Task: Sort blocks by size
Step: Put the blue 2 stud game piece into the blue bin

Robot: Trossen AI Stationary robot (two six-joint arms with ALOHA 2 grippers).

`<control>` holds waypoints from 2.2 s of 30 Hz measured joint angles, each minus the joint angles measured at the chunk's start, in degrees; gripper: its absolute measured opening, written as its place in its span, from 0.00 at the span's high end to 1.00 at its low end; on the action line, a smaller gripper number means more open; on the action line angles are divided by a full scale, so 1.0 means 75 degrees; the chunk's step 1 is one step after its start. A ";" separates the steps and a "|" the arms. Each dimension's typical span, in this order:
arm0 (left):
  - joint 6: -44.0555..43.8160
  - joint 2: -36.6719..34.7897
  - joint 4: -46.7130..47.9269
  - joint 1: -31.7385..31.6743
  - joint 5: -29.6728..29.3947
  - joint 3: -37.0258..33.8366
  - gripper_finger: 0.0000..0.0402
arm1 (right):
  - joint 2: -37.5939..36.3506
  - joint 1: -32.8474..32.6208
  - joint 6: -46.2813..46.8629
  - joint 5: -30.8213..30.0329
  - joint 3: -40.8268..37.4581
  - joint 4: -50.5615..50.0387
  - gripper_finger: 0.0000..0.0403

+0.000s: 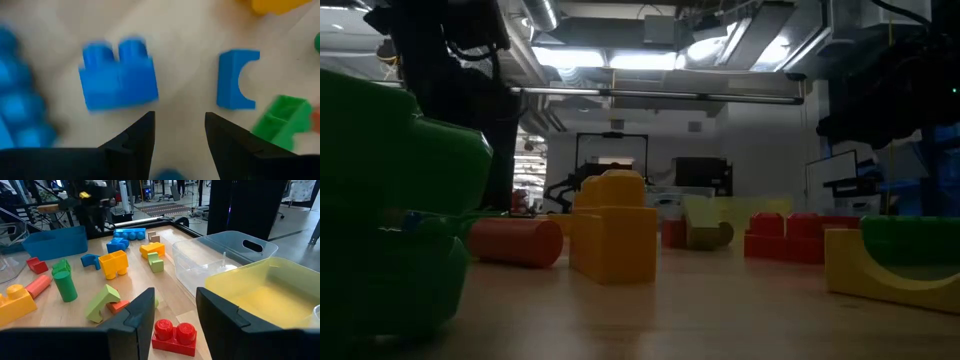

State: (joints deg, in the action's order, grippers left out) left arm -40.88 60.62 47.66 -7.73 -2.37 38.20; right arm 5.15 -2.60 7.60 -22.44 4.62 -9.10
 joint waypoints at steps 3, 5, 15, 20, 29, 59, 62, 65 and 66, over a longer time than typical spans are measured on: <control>-0.1087 -0.0009 0.0246 -0.0171 0.0423 0.0000 0.61 | 0.0000 -0.0002 -0.0013 0.0000 0.0000 0.0000 0.64; -0.1725 -0.0009 0.0319 -0.0280 0.0500 0.0000 0.61 | 0.0000 0.0001 -0.0044 0.0000 0.0000 0.0000 0.64; -0.3707 0.0003 0.0348 -0.0594 0.0520 -0.0006 0.61 | 0.0000 -0.0001 -0.0047 0.0000 0.0000 0.0000 0.64; -0.4455 0.0010 0.0015 -0.0591 0.0803 -0.0174 0.61 | 0.0000 -0.0002 -0.0050 0.0000 0.0000 0.0000 0.64; -0.5670 0.0017 -0.0380 -0.0594 0.0905 -0.0741 0.61 | 0.0000 -0.0002 -0.0052 0.0000 0.0000 0.0000 0.64; -0.5829 0.0015 -0.1466 -0.2048 0.0376 -0.1309 0.61 | 0.0000 0.0001 -0.0058 0.0000 0.0001 -0.0003 0.64; -0.5738 0.0015 -0.1458 -0.2167 0.0245 -0.1309 0.61 | 0.0000 -0.0001 -0.0058 0.0000 0.0003 -0.0003 0.64; -0.5733 0.0018 -0.1455 -0.2267 0.0227 -0.1309 0.61 | 0.0000 -0.0002 -0.0058 0.0000 0.0003 -0.0003 0.64; -0.5733 0.0017 -0.1455 -0.2286 0.0227 -0.1309 0.61 | 0.0000 -0.0002 -0.0058 0.0000 0.0003 -0.0003 0.64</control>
State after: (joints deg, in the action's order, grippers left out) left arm -83.88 60.75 36.75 -24.88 -0.67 28.38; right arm 5.15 -2.61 7.16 -22.44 4.64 -9.13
